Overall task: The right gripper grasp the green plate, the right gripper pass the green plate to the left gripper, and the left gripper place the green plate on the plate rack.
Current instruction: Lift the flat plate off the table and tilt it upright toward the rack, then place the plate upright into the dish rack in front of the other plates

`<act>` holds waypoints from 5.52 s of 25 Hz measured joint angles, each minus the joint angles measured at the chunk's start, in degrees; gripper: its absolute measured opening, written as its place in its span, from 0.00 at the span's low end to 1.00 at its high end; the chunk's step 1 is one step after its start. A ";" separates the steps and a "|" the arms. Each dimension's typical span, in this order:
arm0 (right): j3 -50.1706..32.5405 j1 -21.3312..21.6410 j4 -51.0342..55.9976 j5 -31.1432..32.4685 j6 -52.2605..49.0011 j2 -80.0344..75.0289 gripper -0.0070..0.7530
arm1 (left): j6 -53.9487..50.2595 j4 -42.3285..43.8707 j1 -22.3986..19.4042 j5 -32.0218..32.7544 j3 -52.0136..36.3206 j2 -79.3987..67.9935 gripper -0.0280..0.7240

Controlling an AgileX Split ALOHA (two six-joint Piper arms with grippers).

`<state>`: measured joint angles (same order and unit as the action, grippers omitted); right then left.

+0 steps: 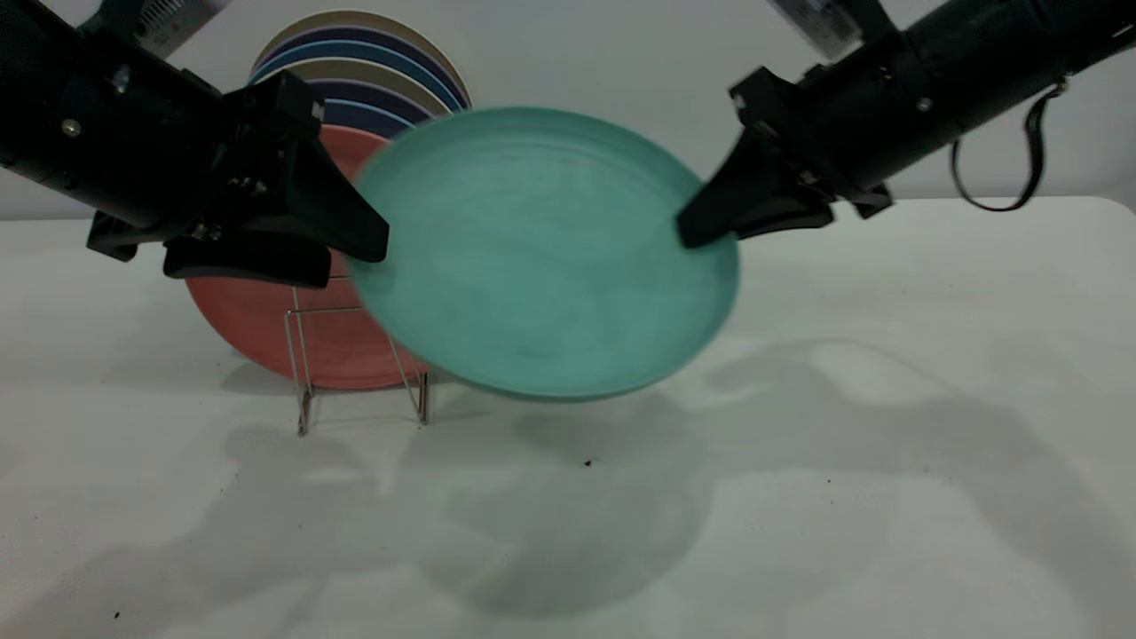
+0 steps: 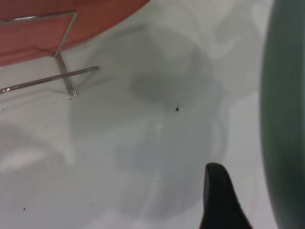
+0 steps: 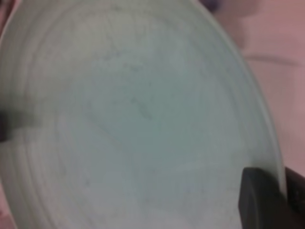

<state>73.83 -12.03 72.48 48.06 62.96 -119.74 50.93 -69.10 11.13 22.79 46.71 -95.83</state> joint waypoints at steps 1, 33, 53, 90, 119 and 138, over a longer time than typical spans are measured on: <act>0.00 -0.64 1.32 1.45 0.68 0.00 0.03 | 0.02 -0.44 0.00 -0.07 0.00 0.00 0.63; -0.22 12.80 -16.05 4.57 -5.48 0.45 0.78 | 40.40 34.94 0.39 -10.69 2.64 2.94 0.45; -0.22 13.89 -25.07 4.20 -11.04 0.45 0.73 | 54.10 20.10 0.39 -9.19 13.84 2.94 0.45; -0.22 13.89 -25.30 4.02 -11.79 0.45 0.73 | 51.54 22.61 -1.35 -16.37 13.84 -1.67 0.45; -0.22 13.89 -25.72 3.82 -12.03 0.45 0.73 | 52.84 22.34 -1.35 -19.33 13.84 -10.44 0.45; -0.22 13.89 -25.72 3.68 -12.54 0.45 0.73 | 52.79 19.52 -1.35 -17.30 13.88 -10.13 0.64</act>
<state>73.61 1.86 46.76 51.74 50.41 -119.29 103.72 -49.58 9.78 5.49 60.59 -105.96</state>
